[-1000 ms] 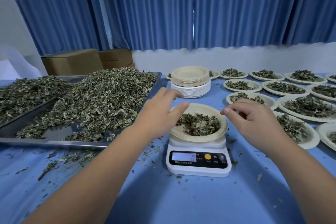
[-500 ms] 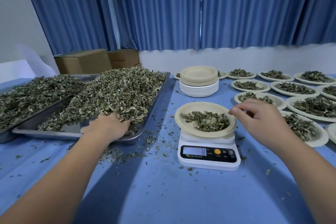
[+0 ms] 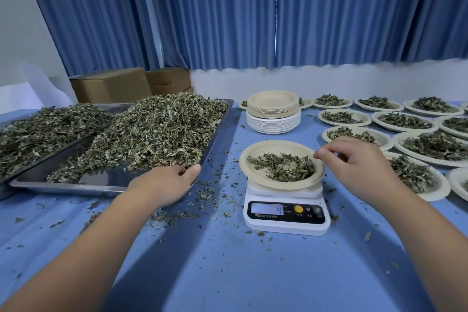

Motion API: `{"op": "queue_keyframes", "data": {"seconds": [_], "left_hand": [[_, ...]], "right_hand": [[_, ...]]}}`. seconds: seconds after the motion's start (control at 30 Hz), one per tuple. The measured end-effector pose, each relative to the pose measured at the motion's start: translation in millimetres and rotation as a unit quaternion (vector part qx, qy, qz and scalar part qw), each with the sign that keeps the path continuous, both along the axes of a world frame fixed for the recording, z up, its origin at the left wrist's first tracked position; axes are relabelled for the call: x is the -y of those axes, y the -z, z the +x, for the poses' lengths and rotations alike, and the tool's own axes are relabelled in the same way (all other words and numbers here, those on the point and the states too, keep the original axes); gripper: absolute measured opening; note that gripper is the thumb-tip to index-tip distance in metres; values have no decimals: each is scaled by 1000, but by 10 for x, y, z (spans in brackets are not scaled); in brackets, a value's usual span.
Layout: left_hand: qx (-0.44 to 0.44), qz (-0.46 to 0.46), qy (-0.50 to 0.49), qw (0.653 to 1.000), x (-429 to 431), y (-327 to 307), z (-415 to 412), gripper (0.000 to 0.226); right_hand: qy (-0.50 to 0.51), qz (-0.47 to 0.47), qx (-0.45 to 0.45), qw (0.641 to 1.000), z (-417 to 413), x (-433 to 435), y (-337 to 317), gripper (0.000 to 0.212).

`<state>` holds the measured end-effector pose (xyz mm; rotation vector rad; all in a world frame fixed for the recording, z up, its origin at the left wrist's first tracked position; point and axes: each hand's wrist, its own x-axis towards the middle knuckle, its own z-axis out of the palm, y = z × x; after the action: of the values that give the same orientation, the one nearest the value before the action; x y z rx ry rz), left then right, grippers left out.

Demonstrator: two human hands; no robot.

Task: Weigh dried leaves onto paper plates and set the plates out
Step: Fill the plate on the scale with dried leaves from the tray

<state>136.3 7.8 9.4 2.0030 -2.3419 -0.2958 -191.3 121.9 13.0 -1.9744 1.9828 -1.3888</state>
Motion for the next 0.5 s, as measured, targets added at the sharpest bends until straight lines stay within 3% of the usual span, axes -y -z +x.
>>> {"op": "queue_keyframes", "data": {"seconds": [0.1,0.27,0.4,0.5], "left_hand": [[-11,-19,30,999,-82,17,-74,75],[36,-117,40,992,-151,110,-116,49],[1,-151,45,988,-137,107,-71,66],[-62,-138,66,986,-97,82,-19,60]], "right_hand": [[-2,1,-2,1000,-2,9,3,16],[-3,13,-5,1000,-4,6,-1,17],[-2,5,-3,1000,-12,-1,-1,17],[-2,5,-3,1000,-16,4,6,17]]}}
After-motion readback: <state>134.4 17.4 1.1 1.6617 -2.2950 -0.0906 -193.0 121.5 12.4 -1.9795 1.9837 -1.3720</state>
